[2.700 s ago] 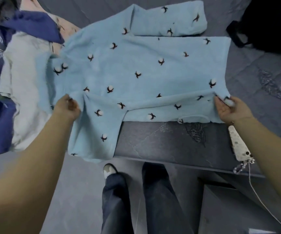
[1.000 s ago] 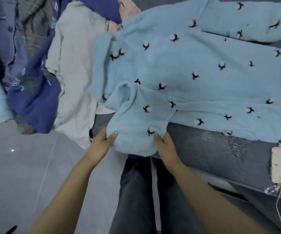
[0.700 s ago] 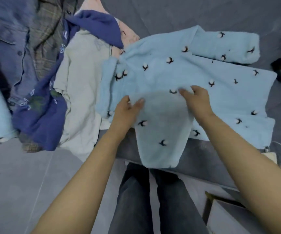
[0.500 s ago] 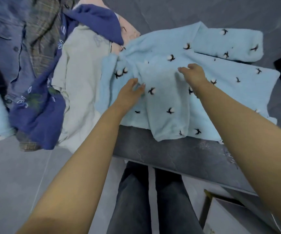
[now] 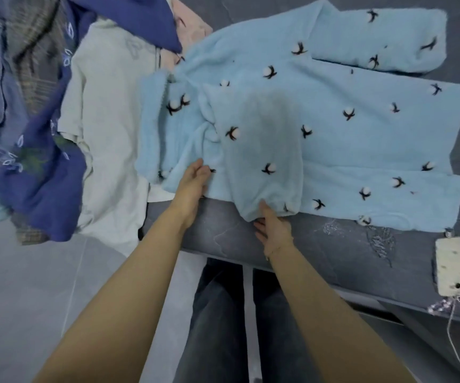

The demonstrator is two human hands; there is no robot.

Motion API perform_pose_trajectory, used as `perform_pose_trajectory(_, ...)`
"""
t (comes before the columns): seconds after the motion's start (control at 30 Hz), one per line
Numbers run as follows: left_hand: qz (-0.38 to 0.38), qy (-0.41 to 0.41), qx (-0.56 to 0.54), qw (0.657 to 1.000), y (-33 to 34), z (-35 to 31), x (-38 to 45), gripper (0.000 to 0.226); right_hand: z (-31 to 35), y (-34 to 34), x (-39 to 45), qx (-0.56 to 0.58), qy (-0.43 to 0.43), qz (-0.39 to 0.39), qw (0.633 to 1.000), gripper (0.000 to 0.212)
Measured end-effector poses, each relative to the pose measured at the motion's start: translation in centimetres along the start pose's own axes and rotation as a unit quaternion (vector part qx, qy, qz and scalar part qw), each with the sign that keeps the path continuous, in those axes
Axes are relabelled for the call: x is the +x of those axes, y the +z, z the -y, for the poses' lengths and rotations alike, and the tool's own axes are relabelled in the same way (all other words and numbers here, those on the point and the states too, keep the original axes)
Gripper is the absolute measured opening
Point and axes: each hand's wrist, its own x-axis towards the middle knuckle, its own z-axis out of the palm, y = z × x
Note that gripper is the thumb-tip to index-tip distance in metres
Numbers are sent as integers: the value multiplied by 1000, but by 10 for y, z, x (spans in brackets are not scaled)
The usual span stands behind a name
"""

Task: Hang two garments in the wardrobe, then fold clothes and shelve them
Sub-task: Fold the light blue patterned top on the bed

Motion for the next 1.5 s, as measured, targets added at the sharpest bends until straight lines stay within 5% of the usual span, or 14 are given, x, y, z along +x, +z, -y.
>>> perform_pose_trajectory(0.13,-13,-32,-97,995,10,-5,-1,43,23,-20,1,40,-84,-41,995,22)
perform_pose_trajectory(0.23,-45,-52,-152,986,22,-9,-9,13,62,-71,-11,63,-167,-54,983,7)
perform_pose_trajectory(0.4,24,-130,-308,942,52,-14,-25,60,160,-181,-22,33,-312,-100,944,19)
perform_pose_trajectory(0.57,35,-137,-324,935,95,-20,-28,67,222,-246,0,-57,-295,-37,953,16)
perform_pose_trajectory(0.77,-68,-71,-383,919,110,-19,-17,29,241,-256,24,-38,-277,24,960,23)
perform_pose_trajectory(0.93,-123,-49,-287,949,95,0,-10,24,216,-271,59,-111,-249,-48,961,13)
perform_pose_trajectory(1.07,-132,-30,-181,974,76,5,-3,39,187,-278,74,-182,-254,-94,945,45)
perform_pose_trajectory(1.13,-116,-27,-124,985,68,0,-5,29,178,-275,67,-254,-328,-125,901,45)
perform_pose_trajectory(1.23,-168,-2,100,981,59,1,-22,24,161,-263,57,-412,-470,-151,766,53)
perform_pose_trajectory(1.37,-294,192,376,858,38,-1,-46,24,156,-230,50,-531,-558,-14,638,47)
perform_pose_trajectory(1.43,-267,254,459,809,23,-9,-41,32,162,-210,54,-566,-547,47,615,52)
perform_pose_trajectory(1.5,-221,236,511,797,9,-16,-26,46,171,-192,65,-613,-517,83,591,64)
